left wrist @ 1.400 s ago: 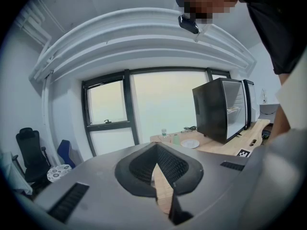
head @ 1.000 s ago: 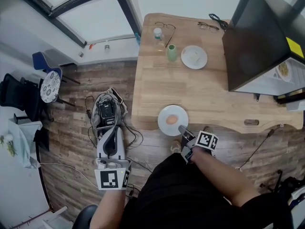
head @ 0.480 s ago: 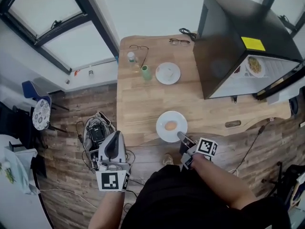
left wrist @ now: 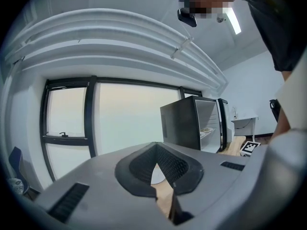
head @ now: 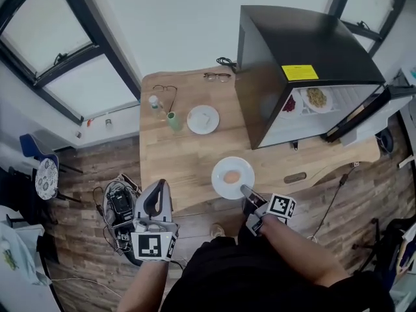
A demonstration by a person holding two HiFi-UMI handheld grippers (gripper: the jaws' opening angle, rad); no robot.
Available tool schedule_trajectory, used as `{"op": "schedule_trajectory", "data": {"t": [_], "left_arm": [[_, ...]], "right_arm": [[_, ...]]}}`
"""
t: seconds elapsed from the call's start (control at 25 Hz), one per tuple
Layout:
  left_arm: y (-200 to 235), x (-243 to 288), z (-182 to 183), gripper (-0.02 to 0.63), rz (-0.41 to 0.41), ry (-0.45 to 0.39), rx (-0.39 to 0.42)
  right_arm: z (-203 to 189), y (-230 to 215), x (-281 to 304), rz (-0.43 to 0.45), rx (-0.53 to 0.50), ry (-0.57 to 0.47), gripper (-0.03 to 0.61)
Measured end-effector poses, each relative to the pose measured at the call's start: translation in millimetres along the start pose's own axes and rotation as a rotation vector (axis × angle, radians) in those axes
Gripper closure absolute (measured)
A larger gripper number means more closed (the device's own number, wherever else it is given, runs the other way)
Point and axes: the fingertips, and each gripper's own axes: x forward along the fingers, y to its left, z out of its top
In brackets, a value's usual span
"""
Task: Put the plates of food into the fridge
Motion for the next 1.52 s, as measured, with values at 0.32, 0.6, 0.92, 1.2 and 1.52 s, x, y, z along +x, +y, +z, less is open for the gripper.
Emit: {"op": "schedule_trajectory", "data": {"t": [0.32,0.6,0.92,1.2,1.52], "left_arm": [[-43,38,17,0.609,-0.065,-0.028,0.000],[-75,69,26,0.609,-0.099,-0.041,-0.003],[-119,111,39,0.609,-0.162,-0.055,0.008],[-141,147,50,0.609,-0.175,-0.057,0.021],[-147,180,54,0.609,-0.149,-0.051,0.034]], "right_arm": [[46,-9,-39,-0.003,0.010,-0.073,0.541],[92,-18,-74,-0.019,0.024,-0.158,0.541],[142,-34,-106,-0.019,0.044,-0.240,0.541],[179,-46,-113,-0.021,0.056,-0.255,0.541],[214,-57,-98,-0.017,0.056,-0.221,0.541]]}}
